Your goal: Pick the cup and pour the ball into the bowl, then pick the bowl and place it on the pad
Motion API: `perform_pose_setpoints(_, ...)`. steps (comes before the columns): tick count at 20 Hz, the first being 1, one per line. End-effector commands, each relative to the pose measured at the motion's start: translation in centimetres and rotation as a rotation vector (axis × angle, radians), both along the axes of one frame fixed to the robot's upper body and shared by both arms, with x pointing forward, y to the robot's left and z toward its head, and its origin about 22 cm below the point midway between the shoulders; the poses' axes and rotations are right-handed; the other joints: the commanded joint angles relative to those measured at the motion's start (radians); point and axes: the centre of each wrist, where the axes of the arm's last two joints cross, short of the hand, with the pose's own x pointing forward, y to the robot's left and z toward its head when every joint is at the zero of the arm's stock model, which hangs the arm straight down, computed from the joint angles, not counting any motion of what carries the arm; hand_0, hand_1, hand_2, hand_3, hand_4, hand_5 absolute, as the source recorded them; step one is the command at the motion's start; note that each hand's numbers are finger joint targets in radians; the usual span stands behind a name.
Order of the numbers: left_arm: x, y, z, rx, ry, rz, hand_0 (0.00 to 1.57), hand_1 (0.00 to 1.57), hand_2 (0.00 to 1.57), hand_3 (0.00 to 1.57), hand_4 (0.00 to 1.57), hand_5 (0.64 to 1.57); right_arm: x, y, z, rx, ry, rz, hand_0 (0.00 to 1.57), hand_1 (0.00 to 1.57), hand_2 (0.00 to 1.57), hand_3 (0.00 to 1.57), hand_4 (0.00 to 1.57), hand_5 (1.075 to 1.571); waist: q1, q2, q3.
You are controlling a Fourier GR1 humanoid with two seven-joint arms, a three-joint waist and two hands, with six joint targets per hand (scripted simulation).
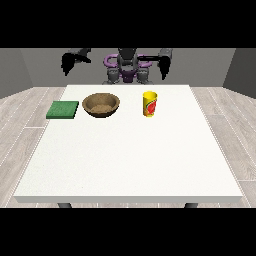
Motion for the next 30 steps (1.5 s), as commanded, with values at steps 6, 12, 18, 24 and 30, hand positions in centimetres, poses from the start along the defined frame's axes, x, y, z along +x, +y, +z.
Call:
perform_pose_setpoints(6, 0.9, 1.3, -7.1, 0.020, -0.066, 0.031, 0.00, 0.00, 0.00, 0.00, 0.00, 1.469, 2.0, -0.8, 1.3, -0.007, -0.089, -0.016, 0.00, 0.00, 0.00, 0.00, 0.20, 1.571, 0.002, 0.093, -0.0003)
perform_pose_setpoints(12, 3.3, 1.6, -9.4, 0.033, -0.053, 0.060, 0.00, 0.00, 0.00, 0.00, 0.00, 1.462, 2.6, -1.1, 1.5, -0.023, -0.078, 0.013, 0.00, 0.00, 0.00, 0.00, 0.20, 1.571, -0.037, 0.088, -0.0001)
perform_pose_setpoints(18, 4.6, 0.9, -11.2, -0.002, 0.021, 0.107, 0.00, 0.00, 0.00, 0.00, 0.00, 1.448, 2.8, -2.2, 3.4, -0.032, -0.027, 0.034, 0.00, 0.00, 0.00, 0.00, 0.15, 1.571, -0.067, 0.051, -0.0003)
perform_pose_setpoints(24, 4.0, 5.0, -12.3, 0.229, -0.072, 0.307, 1.28, 1.28, 1.57, 1.57, 1.07, 1.564, 2.5, -5.8, 6.2, -0.030, -0.150, 0.062, 0.00, 0.00, 0.00, 0.04, 0.00, 1.571, -0.163, 0.150, -0.0003)
perform_pose_setpoints(30, 4.3, 3.2, -12.8, 0.423, 0.007, 0.340, 1.29, 1.29, 1.57, 1.57, 1.17, 1.546, 2.9, -7.7, 5.9, -0.024, -0.027, 0.042, 0.00, 0.00, 0.00, 0.19, 0.00, 1.570, -0.128, 0.017, 0.0011)
